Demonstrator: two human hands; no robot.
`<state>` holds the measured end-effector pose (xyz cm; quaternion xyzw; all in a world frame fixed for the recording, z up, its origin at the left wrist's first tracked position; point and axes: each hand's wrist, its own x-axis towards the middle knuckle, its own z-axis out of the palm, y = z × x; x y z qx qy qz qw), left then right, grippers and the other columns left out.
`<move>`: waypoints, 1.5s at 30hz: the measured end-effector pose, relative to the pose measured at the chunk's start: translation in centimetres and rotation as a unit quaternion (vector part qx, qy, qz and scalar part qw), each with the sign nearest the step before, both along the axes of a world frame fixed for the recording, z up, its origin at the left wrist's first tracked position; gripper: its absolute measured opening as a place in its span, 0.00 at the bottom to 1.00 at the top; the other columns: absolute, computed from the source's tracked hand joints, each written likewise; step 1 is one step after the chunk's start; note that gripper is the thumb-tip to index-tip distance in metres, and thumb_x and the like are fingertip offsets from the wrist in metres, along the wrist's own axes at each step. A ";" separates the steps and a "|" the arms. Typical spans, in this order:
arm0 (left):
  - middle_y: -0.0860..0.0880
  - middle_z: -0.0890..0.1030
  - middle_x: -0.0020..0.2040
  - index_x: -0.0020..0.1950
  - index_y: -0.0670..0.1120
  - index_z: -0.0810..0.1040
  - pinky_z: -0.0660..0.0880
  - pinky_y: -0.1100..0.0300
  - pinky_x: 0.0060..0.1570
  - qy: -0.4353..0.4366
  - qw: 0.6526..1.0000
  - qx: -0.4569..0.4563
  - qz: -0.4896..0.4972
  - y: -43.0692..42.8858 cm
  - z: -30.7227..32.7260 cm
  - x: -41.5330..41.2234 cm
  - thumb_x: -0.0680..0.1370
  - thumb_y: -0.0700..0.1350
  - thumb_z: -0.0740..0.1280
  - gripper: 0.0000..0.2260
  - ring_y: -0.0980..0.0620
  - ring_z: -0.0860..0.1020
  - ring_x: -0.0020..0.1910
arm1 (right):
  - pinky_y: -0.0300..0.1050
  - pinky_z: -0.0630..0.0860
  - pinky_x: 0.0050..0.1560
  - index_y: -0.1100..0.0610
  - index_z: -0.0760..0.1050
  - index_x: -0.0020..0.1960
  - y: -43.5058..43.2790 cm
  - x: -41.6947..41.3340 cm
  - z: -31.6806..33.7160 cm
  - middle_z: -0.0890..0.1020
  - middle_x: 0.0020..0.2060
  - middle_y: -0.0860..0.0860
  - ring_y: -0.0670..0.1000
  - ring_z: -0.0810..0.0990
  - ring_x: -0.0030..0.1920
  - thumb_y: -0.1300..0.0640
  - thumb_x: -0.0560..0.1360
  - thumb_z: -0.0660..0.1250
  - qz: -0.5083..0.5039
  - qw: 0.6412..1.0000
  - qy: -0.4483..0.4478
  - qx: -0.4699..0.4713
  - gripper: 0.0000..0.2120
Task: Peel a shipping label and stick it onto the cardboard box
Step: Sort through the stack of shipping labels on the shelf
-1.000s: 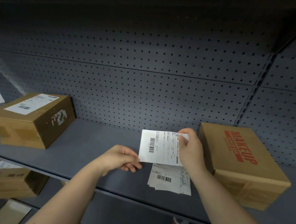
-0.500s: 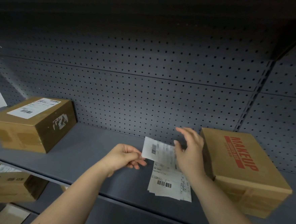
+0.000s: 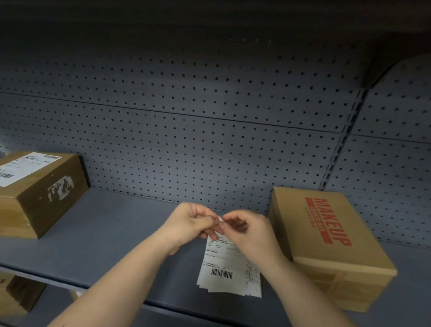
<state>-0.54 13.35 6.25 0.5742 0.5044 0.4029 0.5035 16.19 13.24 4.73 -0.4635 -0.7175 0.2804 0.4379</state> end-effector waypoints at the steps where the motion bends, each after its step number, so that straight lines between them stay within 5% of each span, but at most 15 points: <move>1: 0.46 0.86 0.35 0.38 0.42 0.83 0.73 0.65 0.32 0.004 1.000 0.006 -0.002 0.0 0.2 0.2 0.76 0.35 0.66 0.10 0.53 0.81 0.29 | 0.37 0.79 0.42 0.52 0.83 0.44 0.0 0.2 0.2 0.84 0.37 0.45 0.44 0.82 0.40 0.57 0.69 0.74 0.001 1.000 -0.001 0.001 0.04; 11: 0.49 0.83 0.28 0.36 0.39 0.81 0.72 0.67 0.28 0.006 0.996 0.077 0.040 -1.0 2.0 2.9 0.74 0.32 0.66 0.09 0.54 0.79 0.25 | 0.46 0.82 0.43 0.52 0.83 0.42 -0.3 2.2 2.7 0.86 0.36 0.50 0.47 0.84 0.38 0.59 0.69 0.73 0.003 1.000 -0.007 0.001 0.04; 16: 0.46 0.83 0.29 0.34 0.39 0.79 0.74 0.66 0.29 -0.001 0.993 0.102 0.052 -1.7 2.6 3.6 0.73 0.31 0.66 0.09 0.54 0.77 0.25 | 0.42 0.80 0.39 0.54 0.82 0.38 -0.7 2.4 3.9 0.85 0.31 0.49 0.42 0.82 0.33 0.61 0.69 0.72 0.001 1.000 -0.001 0.010 0.04; 27: 0.46 0.81 0.27 0.33 0.42 0.76 0.69 0.67 0.25 0.027 0.994 -0.041 0.101 -1.6 -0.4 0.8 0.73 0.36 0.65 0.08 0.54 0.73 0.23 | 0.43 0.75 0.39 0.59 0.80 0.36 0.8 5.0 8.8 0.82 0.35 0.59 0.49 0.74 0.33 0.65 0.68 0.67 -0.089 0.993 -0.040 0.060 0.05; 31: 0.46 0.80 0.25 0.32 0.42 0.77 0.68 0.69 0.21 0.109 0.982 -0.100 0.113 -1.5 -2.6 0.9 0.72 0.38 0.66 0.08 0.55 0.72 0.20 | 0.38 0.71 0.36 0.63 0.79 0.36 1.1 5.7 10.9 0.78 0.31 0.61 0.47 0.70 0.31 0.65 0.69 0.65 -0.116 0.990 -0.042 0.067 0.06; 34: 0.48 0.80 0.23 0.30 0.43 0.78 0.72 0.65 0.29 0.202 0.965 -0.119 0.120 -1.2 -3.5 0.6 0.69 0.43 0.67 0.09 0.54 0.73 0.20 | 0.34 0.73 0.32 0.60 0.80 0.38 0.9 6.4 12.5 0.78 0.25 0.54 0.46 0.73 0.27 0.63 0.72 0.64 -0.130 0.989 0.002 0.066 0.08; 38: 0.49 0.81 0.31 0.32 0.45 0.77 0.72 0.61 0.33 0.413 0.894 -0.101 0.144 -1.0 -3.3 0.3 0.65 0.51 0.64 0.10 0.50 0.77 0.30 | 0.44 0.77 0.33 0.52 0.78 0.38 0.8 6.8 14.3 0.82 0.26 0.52 0.47 0.75 0.23 0.62 0.75 0.62 -0.130 0.989 0.041 0.050 0.10; 41: 0.52 0.78 0.35 0.38 0.47 0.76 0.71 0.61 0.34 0.518 0.842 -0.091 0.118 -0.9 -3.5 0.2 0.67 0.52 0.63 0.09 0.50 0.78 0.36 | 0.36 0.73 0.26 0.49 0.76 0.37 0.8 7.4 15.4 0.82 0.24 0.50 0.45 0.75 0.21 0.63 0.75 0.62 -0.130 0.988 0.059 0.058 0.12; 45: 0.54 0.74 0.34 0.39 0.48 0.75 0.72 0.62 0.37 0.615 0.781 -0.080 0.071 -0.5 -3.3 0.3 0.69 0.47 0.61 0.06 0.50 0.78 0.40 | 0.39 0.72 0.23 0.49 0.76 0.38 0.2 8.3 16.3 0.83 0.25 0.50 0.46 0.77 0.23 0.63 0.75 0.61 -0.130 0.987 0.075 0.058 0.12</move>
